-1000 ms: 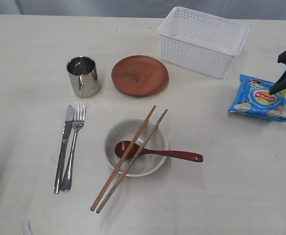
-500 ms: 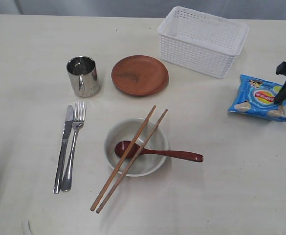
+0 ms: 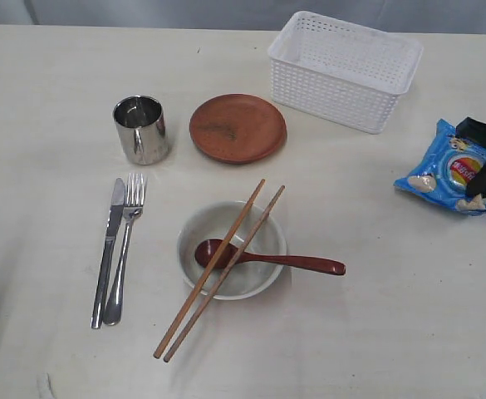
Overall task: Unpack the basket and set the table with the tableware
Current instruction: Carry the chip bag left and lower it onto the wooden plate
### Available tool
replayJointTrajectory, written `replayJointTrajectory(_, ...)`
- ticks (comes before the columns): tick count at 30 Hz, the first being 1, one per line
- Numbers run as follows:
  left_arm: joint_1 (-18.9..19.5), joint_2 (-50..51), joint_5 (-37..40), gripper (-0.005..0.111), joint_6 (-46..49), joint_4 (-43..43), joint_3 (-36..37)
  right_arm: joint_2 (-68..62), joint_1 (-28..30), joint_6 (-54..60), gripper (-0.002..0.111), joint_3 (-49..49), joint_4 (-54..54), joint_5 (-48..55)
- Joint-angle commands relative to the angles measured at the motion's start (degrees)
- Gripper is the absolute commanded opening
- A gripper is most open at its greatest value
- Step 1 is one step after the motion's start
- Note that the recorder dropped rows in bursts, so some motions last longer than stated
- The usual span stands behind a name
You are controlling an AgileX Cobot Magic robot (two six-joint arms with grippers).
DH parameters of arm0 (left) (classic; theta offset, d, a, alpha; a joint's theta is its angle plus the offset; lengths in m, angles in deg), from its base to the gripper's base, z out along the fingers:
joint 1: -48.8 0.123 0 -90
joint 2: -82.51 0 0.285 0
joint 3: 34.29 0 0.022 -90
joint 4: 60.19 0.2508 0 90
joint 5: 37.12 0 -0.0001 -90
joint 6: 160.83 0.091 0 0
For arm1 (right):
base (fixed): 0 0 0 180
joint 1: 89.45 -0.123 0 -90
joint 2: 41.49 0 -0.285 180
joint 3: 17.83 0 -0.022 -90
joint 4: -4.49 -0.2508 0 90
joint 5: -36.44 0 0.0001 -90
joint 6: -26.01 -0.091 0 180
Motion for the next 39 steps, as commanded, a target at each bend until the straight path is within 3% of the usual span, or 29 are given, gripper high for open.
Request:
replayJointTrajectory(1,0.14,-0.19,-0.26,0.0,-0.02,-0.08,0.13,4.11,0.02,3.46,0.0,-0.2,-2.77,4.41)
replayJointTrajectory(5,0.14,-0.19,-0.26,0.0,-0.02,-0.08,0.13,10.31,-0.11,11.58,0.0,-2.33,-14.77,12.4)
replayJointTrajectory(7,0.14,-0.19,-0.26,0.0,-0.02,-0.08,0.13,12.75,-3.3,13.85,0.0,-4.78,-22.99,15.62)
replayJointTrajectory(9,0.14,-0.19,-0.26,0.0,-0.02,-0.08,0.13,13.15,-7.21,13.48,0.0,-6.42,-23.19,15.16)
replayJointTrajectory(15,0.14,-0.19,-0.26,0.0,-0.02,-0.08,0.13,8.13,-24.12,6.59,0.0,-14.37,-22.47,4.06)
replayJointTrajectory(21,0.14,-0.19,-0.26,0.0,-0.02,-0.08,0.13,0.36,-34.46,2.98,0.0,-22.75,-19.6,-5.03)
replayJointTrajectory(30,0.14,-0.19,-0.26,0.0,-0.02,-0.08,0.13,-11.96,-38.74,-4.43,0.0,-32.91,-9.24,2.13)
replayJointTrajectory(39,0.14,-0.19,-0.26,0.0,-0.02,-0.08,0.13,-12.82,-38.88,-4.56,0.0,-33.31,-6.75,3.05)
